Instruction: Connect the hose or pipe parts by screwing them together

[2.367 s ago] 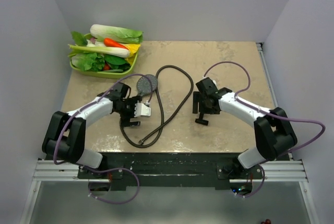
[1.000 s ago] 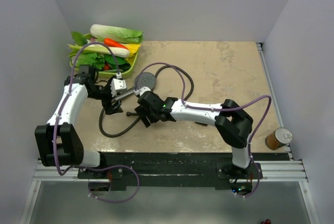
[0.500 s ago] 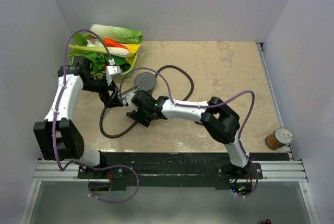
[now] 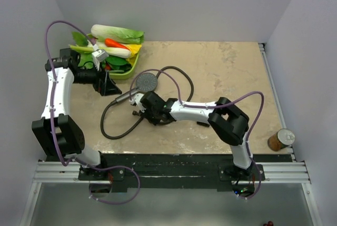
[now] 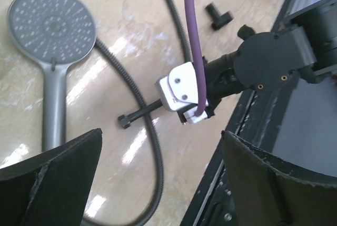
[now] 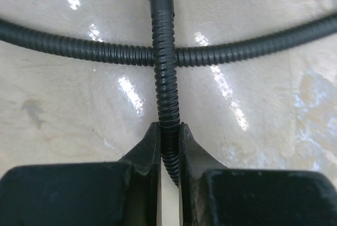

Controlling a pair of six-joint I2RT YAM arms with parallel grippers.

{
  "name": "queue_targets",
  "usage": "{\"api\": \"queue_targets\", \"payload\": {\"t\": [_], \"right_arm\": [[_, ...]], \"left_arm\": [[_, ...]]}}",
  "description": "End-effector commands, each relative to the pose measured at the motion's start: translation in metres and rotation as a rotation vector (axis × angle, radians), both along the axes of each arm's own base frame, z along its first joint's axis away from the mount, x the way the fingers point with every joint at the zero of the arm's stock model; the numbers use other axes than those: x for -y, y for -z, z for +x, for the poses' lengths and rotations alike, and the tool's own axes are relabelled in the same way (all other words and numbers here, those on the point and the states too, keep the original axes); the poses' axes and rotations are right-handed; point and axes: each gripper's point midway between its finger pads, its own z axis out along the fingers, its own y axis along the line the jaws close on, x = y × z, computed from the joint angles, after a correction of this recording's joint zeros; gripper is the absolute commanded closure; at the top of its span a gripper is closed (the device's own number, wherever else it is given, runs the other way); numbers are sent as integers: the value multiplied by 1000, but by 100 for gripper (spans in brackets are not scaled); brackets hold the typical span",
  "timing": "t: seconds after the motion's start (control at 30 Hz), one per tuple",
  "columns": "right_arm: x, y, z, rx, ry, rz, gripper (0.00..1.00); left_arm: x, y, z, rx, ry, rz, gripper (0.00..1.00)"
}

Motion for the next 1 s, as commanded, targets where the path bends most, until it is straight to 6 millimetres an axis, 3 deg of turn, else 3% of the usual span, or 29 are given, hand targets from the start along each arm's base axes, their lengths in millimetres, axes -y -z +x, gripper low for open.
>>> {"api": "queue_targets", "payload": {"t": [0.0, 0.07, 0.1, 0.13, 0.2, 0.23, 0.27, 0.3, 0.4, 0.57, 0.67, 0.7, 0.73, 0.77, 0.8, 0.83, 0.87, 0.9, 0.93, 0.97], "right_arm": [[-21, -105, 15, -22, 108, 390, 100], [-20, -135, 23, -54, 128, 543, 100], [-21, -159, 16, -102, 124, 638, 100], [-19, -171, 16, -112, 130, 689, 100], [-15, -189, 18, -146, 156, 777, 100], [-13, -195, 18, -159, 167, 798, 100], [-12, -201, 19, -169, 176, 815, 100], [-11, -205, 19, -190, 201, 832, 100], [-6, -221, 24, -211, 273, 892, 100], [-9, -232, 27, -261, 341, 955, 100], [-11, -233, 25, -295, 365, 1000, 100], [-9, -236, 25, -302, 376, 1018, 100], [-6, -233, 25, -303, 390, 1024, 100], [-3, -249, 22, -286, 380, 1064, 100], [1, -252, 23, -275, 402, 1075, 100], [4, -258, 23, -269, 405, 1084, 100], [8, -259, 23, -261, 422, 1076, 100], [13, -269, 26, -219, 432, 1079, 100], [15, -277, 28, -199, 438, 1079, 100], [19, -277, 30, -190, 451, 1064, 100]], "left_arm": [[32, -79, -14, 58, 42, -306, 1], [38, -85, -22, 45, 59, -386, 1], [43, -90, -27, 42, 82, -469, 1], [46, -73, -33, -104, 58, -549, 1], [62, -54, -25, -173, 144, -610, 1], [70, -33, -16, -259, 152, -606, 1], [79, -30, -32, -354, 137, -599, 1], [85, -34, -27, -221, 190, -585, 1], [88, -48, -36, -185, 208, -657, 1], [91, -57, -44, -200, 220, -669, 1], [91, -64, -38, -247, 217, -674, 1], [91, -81, -29, -209, 237, -663, 1], [91, -84, -16, -278, 227, -669, 1], [95, -92, -8, -301, 238, -650, 1], [97, -117, 7, -208, 257, -560, 1], [98, -119, 26, -237, 233, -521, 1], [113, -128, 34, -197, 250, -459, 1], [117, -112, 57, -229, 119, -372, 1], [122, -165, 72, -73, 62, -441, 1], [123, -181, 73, -32, 30, -487, 1]]}}
